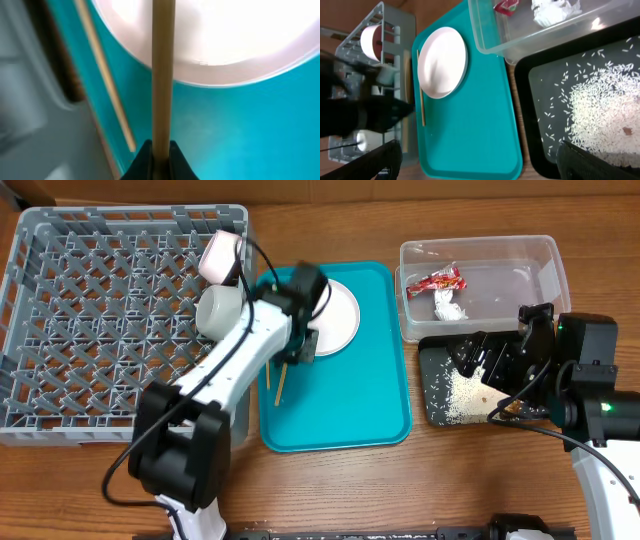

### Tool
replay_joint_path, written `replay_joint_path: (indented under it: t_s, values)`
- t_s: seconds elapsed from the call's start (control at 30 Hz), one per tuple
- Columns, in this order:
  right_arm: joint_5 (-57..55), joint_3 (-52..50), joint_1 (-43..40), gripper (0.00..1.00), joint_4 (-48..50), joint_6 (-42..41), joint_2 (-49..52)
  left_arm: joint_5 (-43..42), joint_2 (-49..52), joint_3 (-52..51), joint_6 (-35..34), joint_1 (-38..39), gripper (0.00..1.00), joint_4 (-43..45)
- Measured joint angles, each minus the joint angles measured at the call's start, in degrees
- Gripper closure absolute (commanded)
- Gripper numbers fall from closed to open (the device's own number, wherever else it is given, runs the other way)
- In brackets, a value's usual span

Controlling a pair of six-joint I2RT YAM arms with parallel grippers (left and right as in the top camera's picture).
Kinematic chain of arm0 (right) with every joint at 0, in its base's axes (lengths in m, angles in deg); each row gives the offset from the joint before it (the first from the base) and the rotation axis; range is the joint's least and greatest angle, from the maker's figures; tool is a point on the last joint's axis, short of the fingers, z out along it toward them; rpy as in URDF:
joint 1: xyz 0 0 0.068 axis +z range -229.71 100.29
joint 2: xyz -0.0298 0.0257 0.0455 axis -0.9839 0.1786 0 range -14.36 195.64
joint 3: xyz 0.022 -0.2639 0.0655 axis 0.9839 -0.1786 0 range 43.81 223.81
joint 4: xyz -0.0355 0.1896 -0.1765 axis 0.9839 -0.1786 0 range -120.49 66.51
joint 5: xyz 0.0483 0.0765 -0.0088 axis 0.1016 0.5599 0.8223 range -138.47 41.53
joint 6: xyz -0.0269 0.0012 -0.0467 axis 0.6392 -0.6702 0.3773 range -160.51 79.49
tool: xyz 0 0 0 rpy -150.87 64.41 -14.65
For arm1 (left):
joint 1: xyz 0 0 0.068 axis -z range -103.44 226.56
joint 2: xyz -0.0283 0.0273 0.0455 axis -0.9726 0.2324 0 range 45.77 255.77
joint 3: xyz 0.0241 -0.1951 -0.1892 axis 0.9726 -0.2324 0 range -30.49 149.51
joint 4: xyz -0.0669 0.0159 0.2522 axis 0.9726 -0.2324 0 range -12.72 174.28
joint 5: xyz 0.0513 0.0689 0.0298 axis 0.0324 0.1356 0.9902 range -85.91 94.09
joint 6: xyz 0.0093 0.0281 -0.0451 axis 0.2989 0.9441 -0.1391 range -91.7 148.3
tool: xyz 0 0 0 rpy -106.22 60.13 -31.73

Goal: Sort waste into correct bins and load items into the dishwasher
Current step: 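Grasp one wooden chopstick on the tray with the left gripper, then drop the chopstick into the rack with the left gripper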

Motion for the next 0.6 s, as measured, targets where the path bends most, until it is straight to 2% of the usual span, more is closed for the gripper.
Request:
replay_joint_path:
  t_s: [0.17,0.3,0.47,0.6]
  values:
    - [0.0,0.0,0.0,0.0,0.02,0.04,0.0,0.79,-6.14,15.37,-1.68,-1.4,0.96,-9.44]
    - [0.0,0.0,0.0,0.0,0.0,0.04,0.0,5.2,-13.33,18.21,-1.68,-7.98,0.96,-10.45]
    - [0.0,0.0,0.0,0.0,0.02,0.02,0.0,8.85,-13.05,18.27,1.64,-19.56,0.96,-8.09]
    - [0.02,0.0,0.0,0.0,0.02,0.04,0.0,10.27,-7.54,18.16,8.15,-26.36,0.96,-2.25]
